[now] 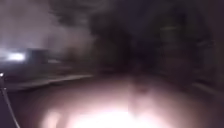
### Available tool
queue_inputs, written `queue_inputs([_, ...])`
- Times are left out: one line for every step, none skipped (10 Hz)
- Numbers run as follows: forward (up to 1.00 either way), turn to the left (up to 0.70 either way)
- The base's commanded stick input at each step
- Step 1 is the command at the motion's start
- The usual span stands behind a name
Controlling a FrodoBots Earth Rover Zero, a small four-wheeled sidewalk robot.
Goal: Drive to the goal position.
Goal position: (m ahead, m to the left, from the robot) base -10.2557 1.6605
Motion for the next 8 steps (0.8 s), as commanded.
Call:
queue_inputs([0.0,0.5])
queue_inputs([0.0,0.5])
queue_inputs([0.0,0.5])
queue_inputs([0.0,0.5])
queue_inputs([0.0,0.5])
queue_inputs([0.0,0.5])
queue_inputs([0.0,0.5])
queue_inputs([0.0,0.5])
